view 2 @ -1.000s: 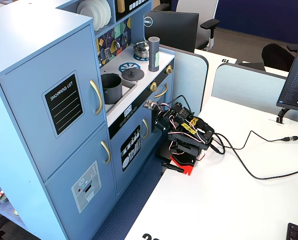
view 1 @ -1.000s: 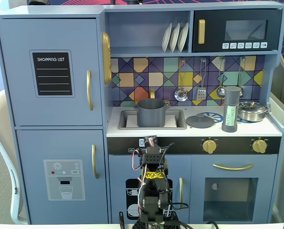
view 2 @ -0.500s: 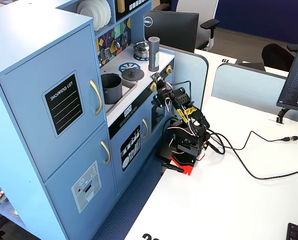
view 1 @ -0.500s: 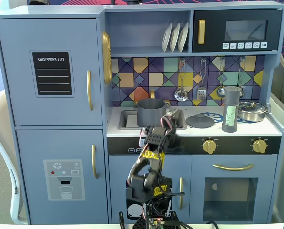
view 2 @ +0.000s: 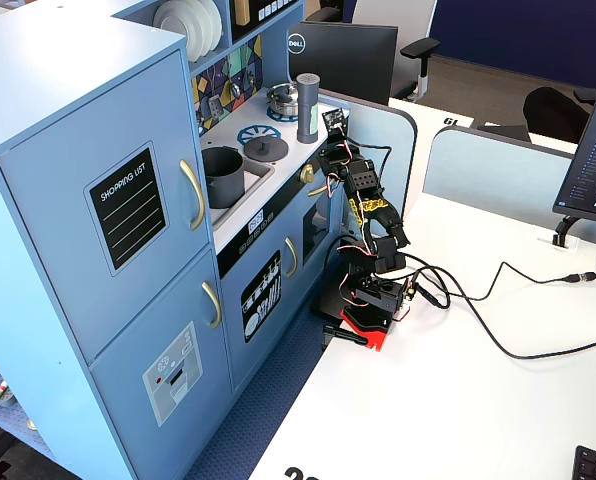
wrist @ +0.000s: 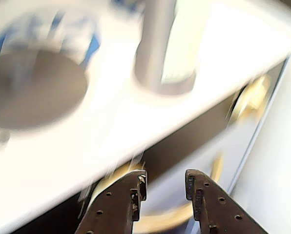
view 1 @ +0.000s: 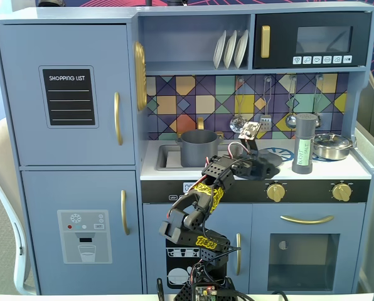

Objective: Put salt in the gray recipient

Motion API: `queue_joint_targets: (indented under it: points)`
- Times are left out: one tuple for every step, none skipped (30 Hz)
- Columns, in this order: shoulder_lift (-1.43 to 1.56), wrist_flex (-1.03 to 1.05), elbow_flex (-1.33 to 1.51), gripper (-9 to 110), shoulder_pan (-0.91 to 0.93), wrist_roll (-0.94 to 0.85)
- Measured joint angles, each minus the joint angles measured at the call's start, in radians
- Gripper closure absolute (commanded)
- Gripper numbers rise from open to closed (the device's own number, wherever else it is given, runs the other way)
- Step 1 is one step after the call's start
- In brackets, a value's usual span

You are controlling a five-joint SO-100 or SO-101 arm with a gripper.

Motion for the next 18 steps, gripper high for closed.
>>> queue_joint_targets:
  points:
    - [-0.014,-0.035,0.000,100,0.008,-0.005]
    - [-0.028,-0.072,0.000,99,0.017,-0.009]
    - [-0.046,-0.112,0.000,98,0.023,-0.012]
    - [-0.063,-0.147,0.000,95,0.029,-0.012]
    - [-0.081,-0.179,-0.003,91,0.034,-0.015]
    - [-0.098,-0.212,-0.008,86,0.037,-0.015]
    - [-0.115,-0.242,-0.011,82,0.038,-0.015]
    - [-0.132,-0.270,-0.017,76,0.040,-0.009]
    - [-0.147,-0.302,-0.023,69,0.040,-0.002]
    - [-0.161,-0.333,-0.028,65,0.040,0.009]
    - [-0.176,-0.362,-0.032,61,0.040,0.021]
    - [-0.189,-0.388,-0.035,57,0.040,0.029]
    - [-0.201,-0.410,-0.038,54,0.040,0.037]
    - [-0.212,-0.430,-0.041,51,0.040,0.043]
    - [-0.224,-0.454,-0.043,49,0.040,0.046]
    - [-0.235,-0.477,-0.043,47,0.043,0.048]
    - [-0.249,-0.502,-0.043,47,0.046,0.051]
    - [-0.264,-0.529,-0.043,46,0.049,0.054]
